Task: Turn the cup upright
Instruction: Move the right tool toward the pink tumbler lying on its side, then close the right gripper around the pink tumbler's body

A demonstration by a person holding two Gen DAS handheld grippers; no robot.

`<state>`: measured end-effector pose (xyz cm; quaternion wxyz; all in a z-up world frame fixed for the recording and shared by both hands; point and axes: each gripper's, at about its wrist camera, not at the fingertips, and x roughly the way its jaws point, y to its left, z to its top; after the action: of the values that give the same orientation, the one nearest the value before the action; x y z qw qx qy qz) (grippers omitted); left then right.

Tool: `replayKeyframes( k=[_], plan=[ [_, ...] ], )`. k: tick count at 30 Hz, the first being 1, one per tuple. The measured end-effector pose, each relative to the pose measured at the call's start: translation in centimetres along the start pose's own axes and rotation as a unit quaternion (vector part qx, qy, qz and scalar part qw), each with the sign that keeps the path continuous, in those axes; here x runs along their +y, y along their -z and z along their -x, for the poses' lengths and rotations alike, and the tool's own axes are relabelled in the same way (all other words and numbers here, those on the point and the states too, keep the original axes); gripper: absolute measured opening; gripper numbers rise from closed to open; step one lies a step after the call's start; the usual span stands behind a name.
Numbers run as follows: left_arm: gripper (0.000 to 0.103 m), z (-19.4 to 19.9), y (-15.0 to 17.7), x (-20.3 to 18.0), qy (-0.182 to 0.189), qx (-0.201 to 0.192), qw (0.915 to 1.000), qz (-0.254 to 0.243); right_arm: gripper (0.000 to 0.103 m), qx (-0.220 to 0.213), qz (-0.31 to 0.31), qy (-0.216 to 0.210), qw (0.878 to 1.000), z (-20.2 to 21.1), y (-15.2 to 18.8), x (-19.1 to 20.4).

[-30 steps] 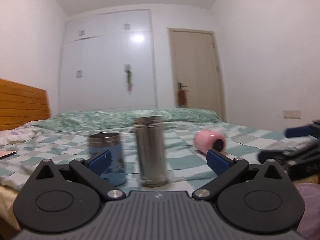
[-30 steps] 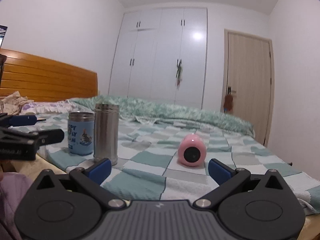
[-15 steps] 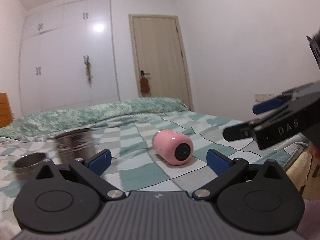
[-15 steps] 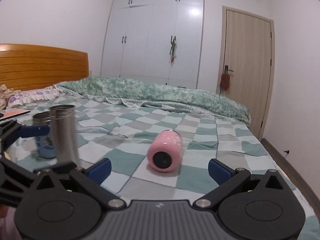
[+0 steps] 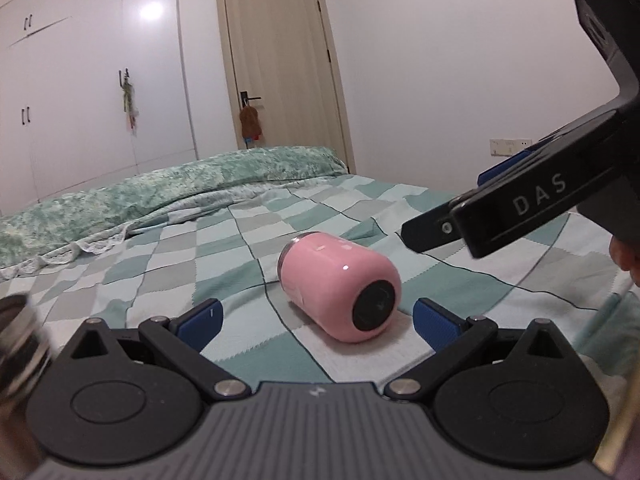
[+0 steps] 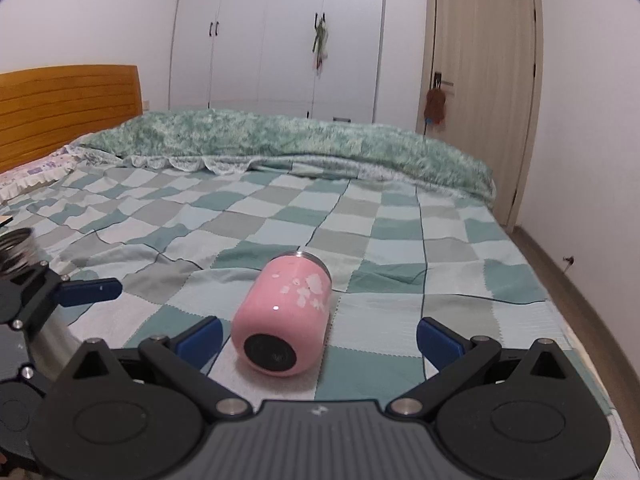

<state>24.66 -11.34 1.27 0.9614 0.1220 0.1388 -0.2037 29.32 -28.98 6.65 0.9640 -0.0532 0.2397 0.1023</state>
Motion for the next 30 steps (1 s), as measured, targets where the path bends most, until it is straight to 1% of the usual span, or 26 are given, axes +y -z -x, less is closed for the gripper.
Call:
replayKeyframes(
  k=[3,6,8,15,17,19,22,25,27,30],
  plan=[
    [0.103,-1.5,-0.1,0.9,0.004,0.007,1.0000,-0.005,0.103,0.009,0.000,-0.003,1.000,-2.0,-0.4,-0.1],
    [0.103,-2.9,-0.1,2.4,0.016,0.026,0.9995,0.004,0.103,0.025,0.005,-0.013,1.000,-3.9,-0.7,0.3],
    [0.103,-3.5,-0.1,3.4,0.019,0.032,0.9993,0.007,0.103,0.034,0.008,-0.015,0.999,-5.0,-0.9,0.7],
    [0.103,-5.4,-0.4,7.5,0.015,0.037,0.9992,0.002,0.103,0.053,0.015,-0.019,0.998,-8.2,-1.6,2.2],
    [0.103,-5.5,-0.5,8.5,0.012,0.038,0.9992,-0.007,0.103,0.058,0.012,-0.022,0.998,-9.0,-1.7,2.3],
    [0.103,-5.5,-0.5,9.3,0.017,0.026,0.9992,-0.027,0.103,0.066,0.008,-0.024,0.997,-9.7,-1.8,2.4],
    [0.103,-6.0,-0.2,10.3,0.018,0.029,0.9984,-0.044,0.103,0.076,0.013,-0.020,0.997,-10.6,-1.9,2.9],
    [0.103,-6.4,0.2,11.1,0.027,0.034,0.9982,-0.042,0.103,0.091,0.008,-0.019,0.996,-11.6,-2.1,3.2],
    [0.103,-6.6,0.5,11.7,0.039,0.043,0.9978,-0.032,0.103,0.100,0.004,-0.019,0.995,-12.2,-2.2,3.3],
    [0.103,-6.7,0.8,12.0,0.044,0.051,0.9974,-0.024,0.103,0.120,-0.003,-0.008,0.993,-13.5,-2.3,3.6]
  ],
)
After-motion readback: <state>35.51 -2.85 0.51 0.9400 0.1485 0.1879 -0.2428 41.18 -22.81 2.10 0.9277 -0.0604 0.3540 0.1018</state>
